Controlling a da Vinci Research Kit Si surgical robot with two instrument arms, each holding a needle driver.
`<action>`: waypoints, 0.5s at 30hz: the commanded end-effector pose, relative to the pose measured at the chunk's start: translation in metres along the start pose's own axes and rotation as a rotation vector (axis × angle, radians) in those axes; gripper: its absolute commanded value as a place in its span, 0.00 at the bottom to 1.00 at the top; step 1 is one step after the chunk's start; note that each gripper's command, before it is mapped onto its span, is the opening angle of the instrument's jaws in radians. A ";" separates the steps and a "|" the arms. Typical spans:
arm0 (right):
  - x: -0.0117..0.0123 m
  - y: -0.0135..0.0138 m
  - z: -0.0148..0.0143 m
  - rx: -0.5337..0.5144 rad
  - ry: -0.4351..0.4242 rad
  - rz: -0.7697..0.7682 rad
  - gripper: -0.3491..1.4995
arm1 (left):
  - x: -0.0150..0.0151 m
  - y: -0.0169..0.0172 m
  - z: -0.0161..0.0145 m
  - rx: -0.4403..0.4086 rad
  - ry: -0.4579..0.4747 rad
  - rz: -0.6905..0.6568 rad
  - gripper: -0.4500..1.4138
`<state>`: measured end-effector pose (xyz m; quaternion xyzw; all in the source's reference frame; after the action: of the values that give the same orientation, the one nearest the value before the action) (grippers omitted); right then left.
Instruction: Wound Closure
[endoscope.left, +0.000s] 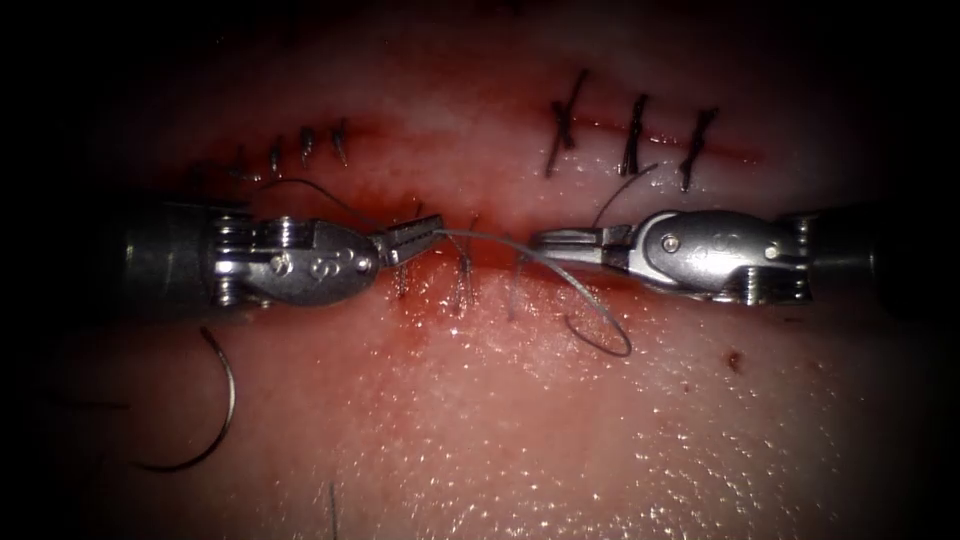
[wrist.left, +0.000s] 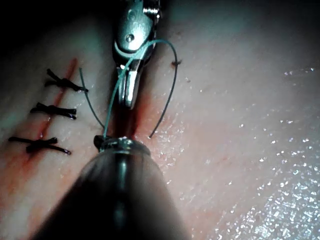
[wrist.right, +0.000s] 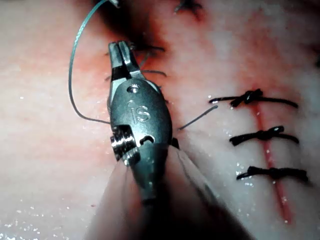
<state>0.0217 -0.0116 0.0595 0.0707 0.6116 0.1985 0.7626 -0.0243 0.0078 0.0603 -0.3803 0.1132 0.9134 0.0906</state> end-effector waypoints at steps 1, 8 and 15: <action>0.0001 -0.0010 0.0009 0.023 0.031 0.007 0.00 | -0.0003 0.0007 0.0017 0.019 -0.024 0.002 0.00; 0.0020 -0.0018 0.0005 0.050 0.097 0.039 0.00 | -0.0016 0.0008 0.0043 0.021 0.005 0.021 0.00; 0.0031 -0.0015 0.0009 -0.062 0.214 0.067 0.00 | -0.0027 0.0033 0.0062 0.007 0.007 0.036 0.00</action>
<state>0.0227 -0.0111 0.0558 0.0420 0.6787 0.2544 0.6876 -0.0271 0.0062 0.0664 -0.3811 0.1250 0.9130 0.0747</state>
